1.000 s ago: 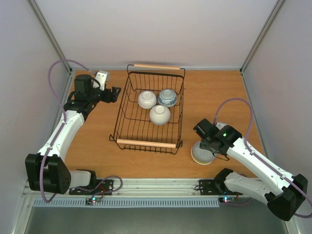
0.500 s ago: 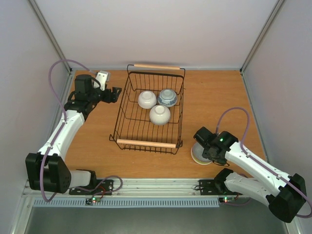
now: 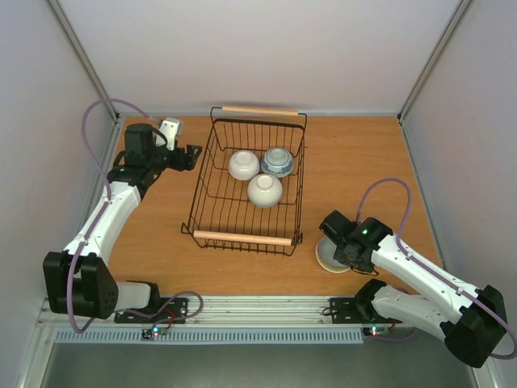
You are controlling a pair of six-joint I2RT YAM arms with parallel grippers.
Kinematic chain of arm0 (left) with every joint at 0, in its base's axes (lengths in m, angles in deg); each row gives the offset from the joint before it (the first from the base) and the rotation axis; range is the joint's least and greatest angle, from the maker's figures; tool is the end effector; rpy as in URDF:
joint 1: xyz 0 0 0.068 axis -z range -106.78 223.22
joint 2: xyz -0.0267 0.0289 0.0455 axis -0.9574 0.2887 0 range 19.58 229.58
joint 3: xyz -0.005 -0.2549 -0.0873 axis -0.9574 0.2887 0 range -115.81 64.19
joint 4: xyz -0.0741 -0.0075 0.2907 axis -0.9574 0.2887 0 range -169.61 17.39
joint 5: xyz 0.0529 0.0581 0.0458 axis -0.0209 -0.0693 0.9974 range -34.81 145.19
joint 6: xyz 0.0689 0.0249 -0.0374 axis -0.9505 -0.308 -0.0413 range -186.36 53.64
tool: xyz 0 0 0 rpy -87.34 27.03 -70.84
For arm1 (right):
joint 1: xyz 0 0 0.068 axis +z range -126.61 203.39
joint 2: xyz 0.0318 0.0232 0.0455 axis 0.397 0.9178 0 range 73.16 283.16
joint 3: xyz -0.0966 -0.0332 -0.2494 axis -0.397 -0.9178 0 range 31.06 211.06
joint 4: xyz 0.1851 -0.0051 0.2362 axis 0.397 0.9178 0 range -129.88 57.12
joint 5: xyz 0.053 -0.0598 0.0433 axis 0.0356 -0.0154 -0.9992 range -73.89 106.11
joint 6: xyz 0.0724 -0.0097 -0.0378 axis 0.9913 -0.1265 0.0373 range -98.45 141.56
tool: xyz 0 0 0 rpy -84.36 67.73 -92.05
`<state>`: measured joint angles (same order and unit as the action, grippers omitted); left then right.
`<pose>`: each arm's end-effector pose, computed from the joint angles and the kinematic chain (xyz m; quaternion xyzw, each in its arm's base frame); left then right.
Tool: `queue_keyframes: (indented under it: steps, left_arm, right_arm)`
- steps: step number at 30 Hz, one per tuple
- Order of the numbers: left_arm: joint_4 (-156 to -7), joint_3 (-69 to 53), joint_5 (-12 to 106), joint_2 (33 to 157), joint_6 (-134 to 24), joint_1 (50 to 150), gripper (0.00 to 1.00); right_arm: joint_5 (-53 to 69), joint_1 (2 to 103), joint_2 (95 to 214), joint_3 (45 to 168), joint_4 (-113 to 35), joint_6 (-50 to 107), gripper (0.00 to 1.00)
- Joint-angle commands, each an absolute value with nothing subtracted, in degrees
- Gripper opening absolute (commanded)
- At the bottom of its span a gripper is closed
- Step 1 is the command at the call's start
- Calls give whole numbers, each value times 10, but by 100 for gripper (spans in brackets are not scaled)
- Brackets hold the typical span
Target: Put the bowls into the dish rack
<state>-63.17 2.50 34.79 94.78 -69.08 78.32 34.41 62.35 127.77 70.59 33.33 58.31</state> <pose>0.3641 -0.0575 0.2865 0.1466 0.8441 -0.1636 0.4891 0.1424 0.0863 0.1676 -0.0166 0.9870 -0.1165 0.1092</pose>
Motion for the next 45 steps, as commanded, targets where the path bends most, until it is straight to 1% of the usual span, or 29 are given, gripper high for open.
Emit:
queue_keyframes:
  steps: [1,2,4,5,13,20,25,27,30,36,41,45]
  left_arm:
    - [-657,28,340,945,-683,781,86]
    - [-658,28,339,945,-683,781,86]
    - [-657,28,340,945,-683,781,86]
    - [-657,28,340,945,-683,781,86]
    - [-658,28,342,944,-684,781,86]
    - [-658,28,339,944,-684,781,87]
    - [-652,25,330,943,-687,781,87]
    - [-650,23,325,942,-689,781,87]
    - [-644,20,306,944,-693,781,87]
    - [-604,-5,247,968,-710,781,87]
    - [-570,-25,203,982,-726,784,86]
    - [-533,-42,175,991,-752,794,84]
  right_arm:
    - [351,628,1272,711,333,588,18]
    - [351,627,1270,713,335,588,14]
    - [353,628,1264,717,338,588,4]
    - [356,628,1261,718,341,588,2]
    - [394,645,1235,760,366,589,1]
    - [444,649,1218,854,375,531,1]
    - [504,649,1245,944,358,480,1]
    - [525,649,1262,987,347,450,1]
    - [526,649,1298,1042,280,384,1]
    - [445,650,1427,1136,153,272,1]
    - [421,649,1570,1238,128,226,1]
    - [400,650,1650,1301,121,195,1]
